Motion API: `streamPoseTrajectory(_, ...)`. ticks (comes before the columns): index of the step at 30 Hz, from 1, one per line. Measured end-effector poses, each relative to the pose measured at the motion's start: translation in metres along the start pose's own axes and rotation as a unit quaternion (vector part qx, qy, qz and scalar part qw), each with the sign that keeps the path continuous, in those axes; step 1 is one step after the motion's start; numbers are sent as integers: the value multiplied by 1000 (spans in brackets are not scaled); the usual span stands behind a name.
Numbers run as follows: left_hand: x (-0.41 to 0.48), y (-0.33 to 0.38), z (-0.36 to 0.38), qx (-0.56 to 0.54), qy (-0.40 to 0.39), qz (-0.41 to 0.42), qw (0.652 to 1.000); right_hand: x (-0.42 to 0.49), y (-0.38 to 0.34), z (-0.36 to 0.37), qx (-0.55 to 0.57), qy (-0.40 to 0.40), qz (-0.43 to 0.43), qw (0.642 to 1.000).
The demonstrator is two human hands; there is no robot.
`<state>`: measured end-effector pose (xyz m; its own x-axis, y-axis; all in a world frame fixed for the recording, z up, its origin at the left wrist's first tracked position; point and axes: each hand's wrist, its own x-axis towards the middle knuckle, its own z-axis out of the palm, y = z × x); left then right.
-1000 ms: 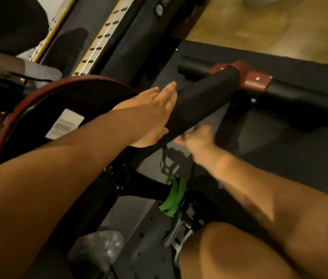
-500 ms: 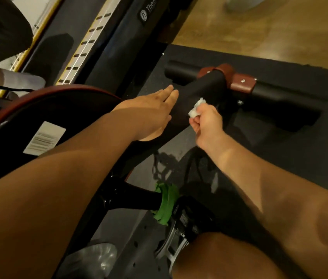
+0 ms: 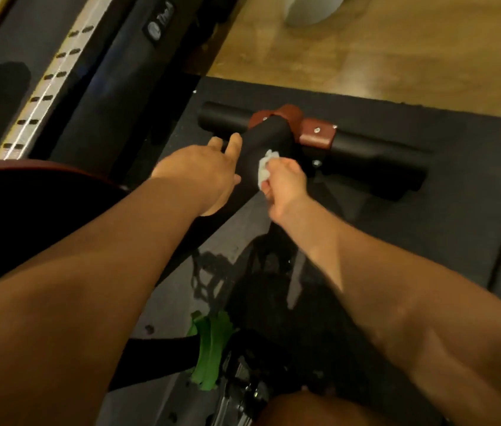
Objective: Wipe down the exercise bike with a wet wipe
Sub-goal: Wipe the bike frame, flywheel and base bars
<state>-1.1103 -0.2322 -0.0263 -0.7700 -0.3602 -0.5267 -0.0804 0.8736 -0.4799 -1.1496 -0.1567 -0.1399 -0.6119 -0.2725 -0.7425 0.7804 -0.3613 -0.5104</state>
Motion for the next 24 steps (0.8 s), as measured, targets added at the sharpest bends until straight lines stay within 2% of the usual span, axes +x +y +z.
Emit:
streamPoseTrajectory(4, 41, 22, -8, 3, 6, -5, 1000, -23, 24, -3, -110, -134, 6, 985)
streamPoseTrajectory(5, 47, 25, -8, -4, 9, -9, 1000, -16, 19, -6, -115, -135, -5, 984)
streamPoseTrajectory(8, 51, 27, -4, -13, 27, -14, 999, 32, -22, -4, -45, -8, -91, 995)
streamPoseTrajectory(11, 53, 27, -3, -22, 36, -19, 999, 51, -32, 4, -145, 102, -190, 965)
streamPoseTrajectory(12, 54, 27, -2, -23, 38, -17, 999, 45, -23, 2, -179, 96, -221, 954)
streamPoseTrajectory(15, 54, 24, 0, -21, 40, -7, 999, 35, -6, -13, -264, 7, -277, 924)
streamPoseTrajectory(16, 55, 24, 1, -26, 38, -4, 999, 41, -13, -14, -270, 10, -298, 916)
streamPoseTrajectory(18, 56, 25, 0, -37, 40, -2, 999, 63, -45, -5, -299, 74, -345, 887)
streamPoseTrajectory(21, 56, 24, -1, -37, 39, -5, 999, 78, -68, 10, -371, 119, -358, 848)
streamPoseTrajectory(24, 58, 24, 1, -33, 47, 2, 998, 59, -37, 1, -384, 48, -376, 842)
